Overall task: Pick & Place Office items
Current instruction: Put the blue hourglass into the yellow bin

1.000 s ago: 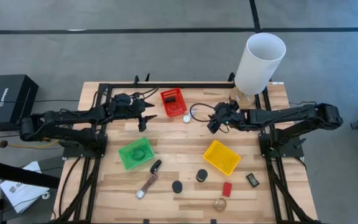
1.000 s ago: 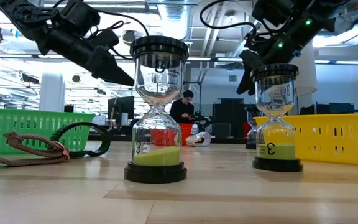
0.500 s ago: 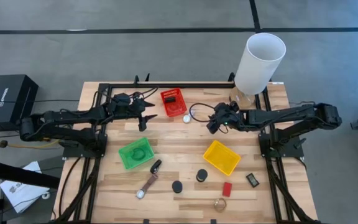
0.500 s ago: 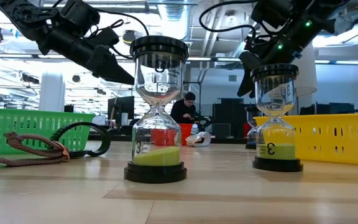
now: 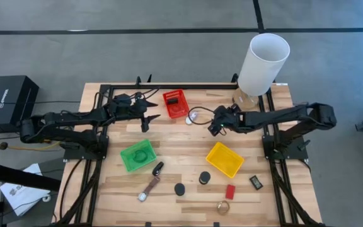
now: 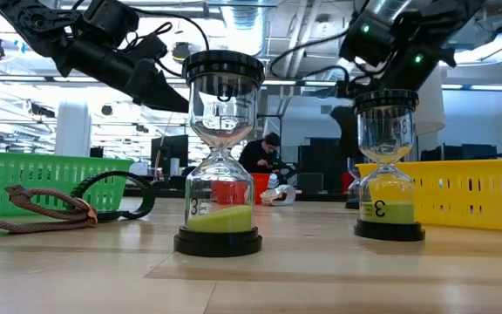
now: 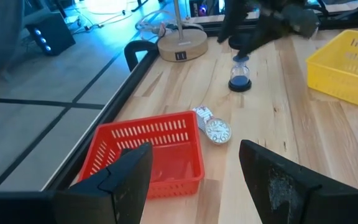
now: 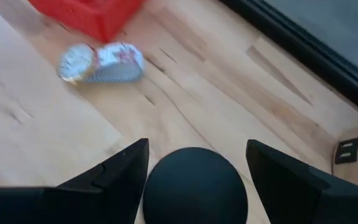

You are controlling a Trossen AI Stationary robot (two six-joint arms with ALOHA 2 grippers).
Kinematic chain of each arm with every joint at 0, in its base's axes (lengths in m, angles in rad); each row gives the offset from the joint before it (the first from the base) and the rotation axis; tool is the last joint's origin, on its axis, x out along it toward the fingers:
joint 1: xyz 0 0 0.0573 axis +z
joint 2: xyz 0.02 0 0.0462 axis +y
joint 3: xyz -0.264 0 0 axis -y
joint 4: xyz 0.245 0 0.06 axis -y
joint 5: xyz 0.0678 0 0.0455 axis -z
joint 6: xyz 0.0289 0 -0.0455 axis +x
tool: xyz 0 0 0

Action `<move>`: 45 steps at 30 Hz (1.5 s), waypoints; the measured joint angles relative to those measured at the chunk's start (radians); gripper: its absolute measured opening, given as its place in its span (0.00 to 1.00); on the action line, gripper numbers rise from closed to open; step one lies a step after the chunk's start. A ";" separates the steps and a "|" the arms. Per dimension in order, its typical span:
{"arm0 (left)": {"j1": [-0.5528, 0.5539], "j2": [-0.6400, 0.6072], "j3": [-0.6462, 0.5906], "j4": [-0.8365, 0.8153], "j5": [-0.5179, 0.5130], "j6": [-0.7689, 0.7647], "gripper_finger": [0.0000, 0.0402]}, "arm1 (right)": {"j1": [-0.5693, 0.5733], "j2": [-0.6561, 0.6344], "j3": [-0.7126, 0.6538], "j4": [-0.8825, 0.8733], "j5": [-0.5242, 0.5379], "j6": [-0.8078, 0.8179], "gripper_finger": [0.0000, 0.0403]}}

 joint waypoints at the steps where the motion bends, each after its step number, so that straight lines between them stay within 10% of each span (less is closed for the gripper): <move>1: 0.000 0.000 0.000 0.002 0.000 0.000 0.59 | -0.004 0.008 0.003 -0.007 -0.005 0.000 0.65; 45: 0.000 0.000 0.000 0.023 0.000 -0.003 0.59 | -0.036 0.095 0.045 -0.056 -0.099 0.198 0.65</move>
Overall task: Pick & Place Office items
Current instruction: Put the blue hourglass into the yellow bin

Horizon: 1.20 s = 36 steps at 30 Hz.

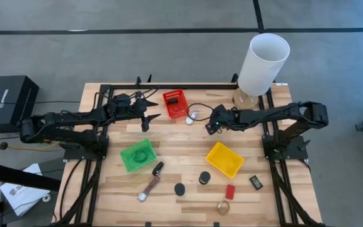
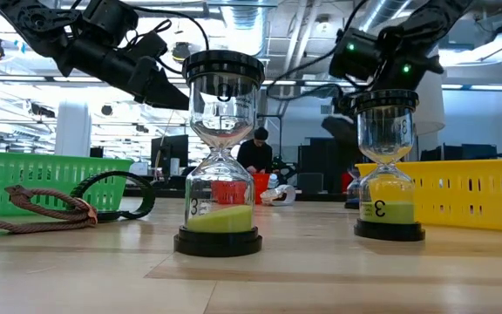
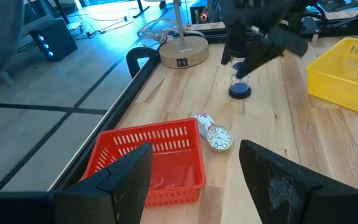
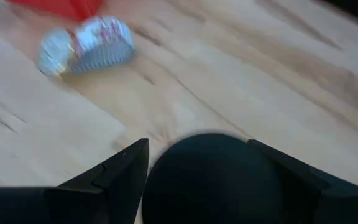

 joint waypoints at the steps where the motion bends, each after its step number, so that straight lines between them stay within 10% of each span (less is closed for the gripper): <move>1: 0.000 0.000 0.000 0.000 0.000 0.000 0.59 | 0.000 0.011 -0.001 0.006 0.001 -0.012 0.65; 36: 0.000 0.000 0.000 0.011 0.000 0.002 0.59 | -0.002 0.024 0.006 0.057 0.002 -0.095 0.58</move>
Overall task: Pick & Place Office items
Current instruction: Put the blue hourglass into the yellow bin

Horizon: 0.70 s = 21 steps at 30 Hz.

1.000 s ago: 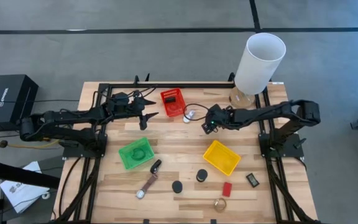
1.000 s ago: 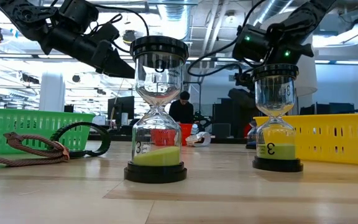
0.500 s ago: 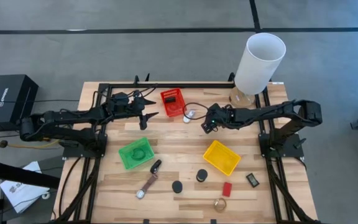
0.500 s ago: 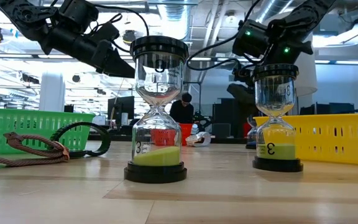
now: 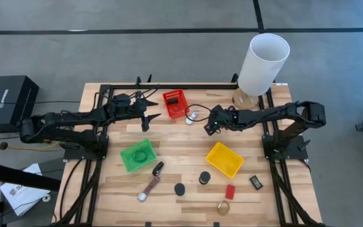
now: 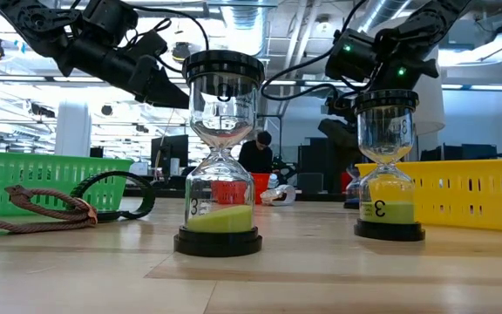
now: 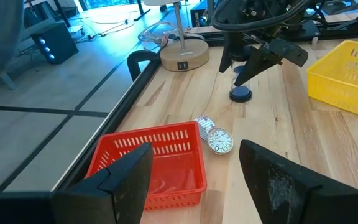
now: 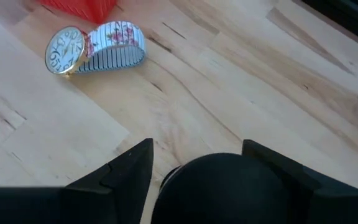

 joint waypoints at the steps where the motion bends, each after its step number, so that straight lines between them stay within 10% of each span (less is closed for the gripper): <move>1: 0.000 0.000 0.000 0.000 0.000 0.000 0.59 | 0.000 0.000 0.000 0.000 0.000 0.000 0.56; 21: 0.000 0.000 0.000 0.000 0.000 0.000 0.59 | 0.001 0.000 0.000 0.000 -0.002 -0.011 0.50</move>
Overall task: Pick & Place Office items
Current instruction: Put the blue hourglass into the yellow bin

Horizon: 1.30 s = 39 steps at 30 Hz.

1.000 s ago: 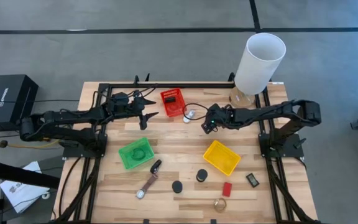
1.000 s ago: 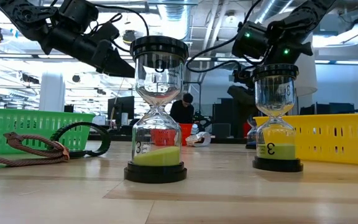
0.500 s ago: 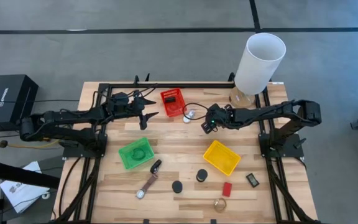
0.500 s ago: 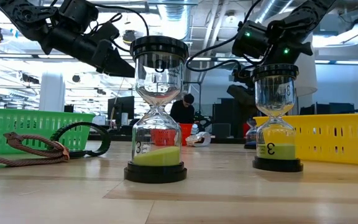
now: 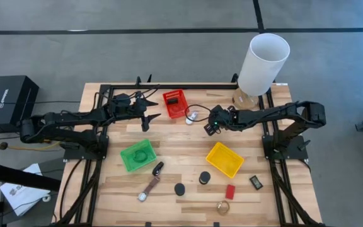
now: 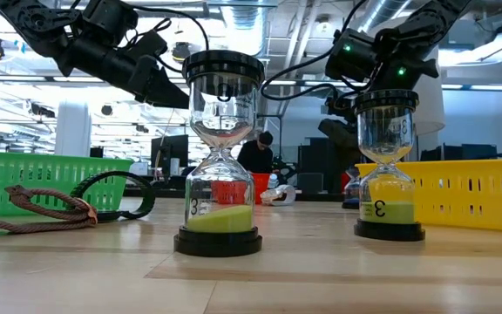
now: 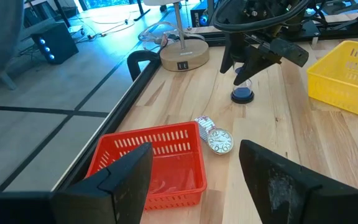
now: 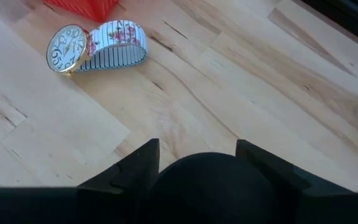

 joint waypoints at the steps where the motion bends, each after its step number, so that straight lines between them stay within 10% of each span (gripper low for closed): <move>1: 0.000 0.000 0.000 0.000 0.000 0.000 0.59 | 0.000 0.000 0.000 0.000 -0.001 0.000 0.48; 39: 0.000 0.000 0.000 0.008 0.000 -0.002 0.59 | 0.000 0.000 0.000 0.001 -0.002 -0.016 0.49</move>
